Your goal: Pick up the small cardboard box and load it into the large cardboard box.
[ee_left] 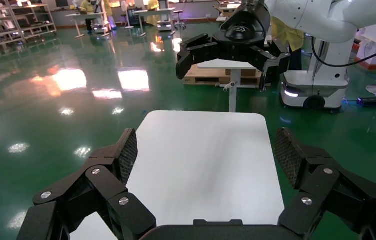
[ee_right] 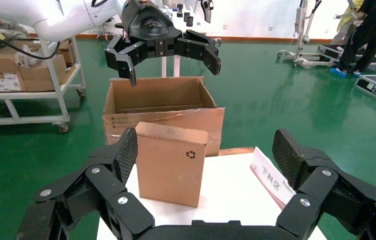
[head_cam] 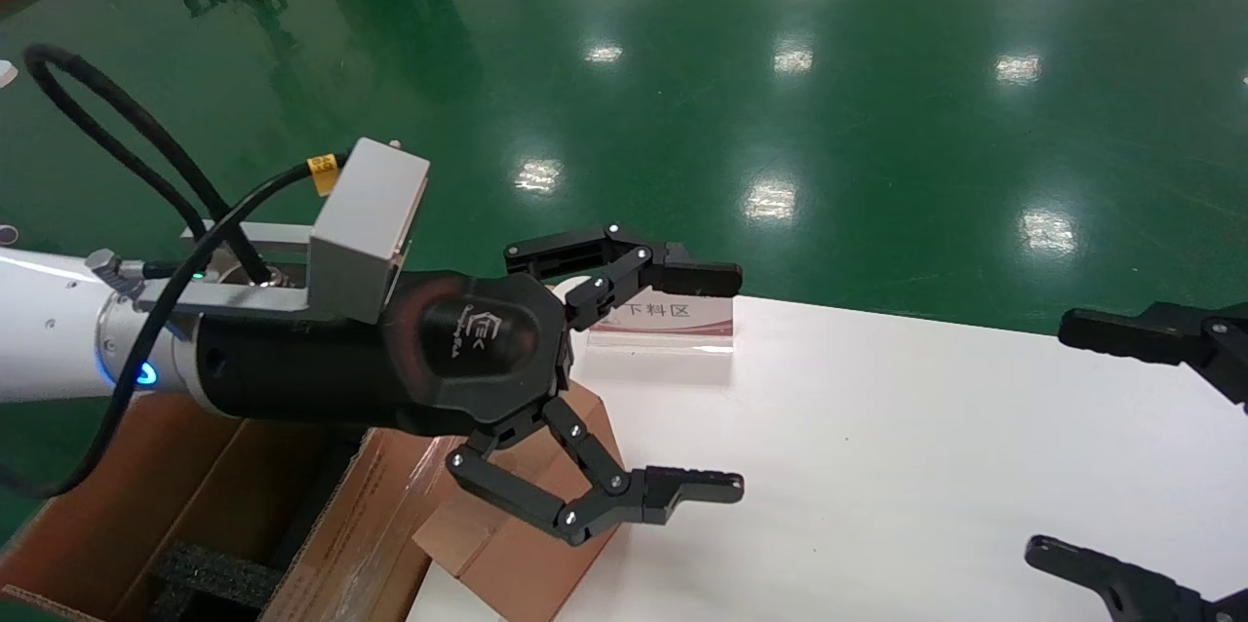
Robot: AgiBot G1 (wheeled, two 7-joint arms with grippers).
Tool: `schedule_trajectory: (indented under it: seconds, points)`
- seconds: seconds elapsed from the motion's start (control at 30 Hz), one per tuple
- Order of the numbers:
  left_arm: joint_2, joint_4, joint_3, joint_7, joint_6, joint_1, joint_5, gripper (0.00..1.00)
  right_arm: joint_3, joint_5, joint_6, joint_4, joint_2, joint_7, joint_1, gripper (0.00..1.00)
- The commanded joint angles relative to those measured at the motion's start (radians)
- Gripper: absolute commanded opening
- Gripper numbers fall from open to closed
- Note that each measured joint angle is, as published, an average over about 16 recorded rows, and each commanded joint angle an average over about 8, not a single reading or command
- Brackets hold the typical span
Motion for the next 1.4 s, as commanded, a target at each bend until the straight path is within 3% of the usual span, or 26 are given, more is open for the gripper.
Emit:
schedule_trajectory:
  seconds: [0.03,1.4]
  points:
    - [0.0,0.0,0.0,0.0,0.0,0.0,0.0,1.0,0.0,0.0,0.0,0.0,0.0,0.0,0.0,1.0]
    - [0.0,-0.001,0.0,0.0,0.0,0.0,0.0,1.0,0.0,0.0,0.0,0.0,0.0,0.0,0.0,1.0]
